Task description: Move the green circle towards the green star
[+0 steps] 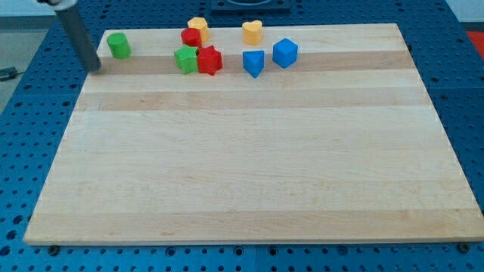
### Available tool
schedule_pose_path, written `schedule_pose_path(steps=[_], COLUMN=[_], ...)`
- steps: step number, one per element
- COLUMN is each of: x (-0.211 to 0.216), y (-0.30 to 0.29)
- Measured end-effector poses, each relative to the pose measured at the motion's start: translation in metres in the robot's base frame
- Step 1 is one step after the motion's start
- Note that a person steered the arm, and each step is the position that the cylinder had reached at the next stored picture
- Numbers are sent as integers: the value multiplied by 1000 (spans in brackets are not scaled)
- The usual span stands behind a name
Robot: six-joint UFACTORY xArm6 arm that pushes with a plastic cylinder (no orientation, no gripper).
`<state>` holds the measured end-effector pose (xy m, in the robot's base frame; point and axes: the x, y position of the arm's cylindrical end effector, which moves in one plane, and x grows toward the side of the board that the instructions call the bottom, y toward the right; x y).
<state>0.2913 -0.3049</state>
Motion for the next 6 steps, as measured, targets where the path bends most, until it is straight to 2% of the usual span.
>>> schedule_pose_path(steps=[1,2,3,4,5,6], x=[-16,-63,-89,-84,-61,-56], y=[0,8,7,8,10,42])
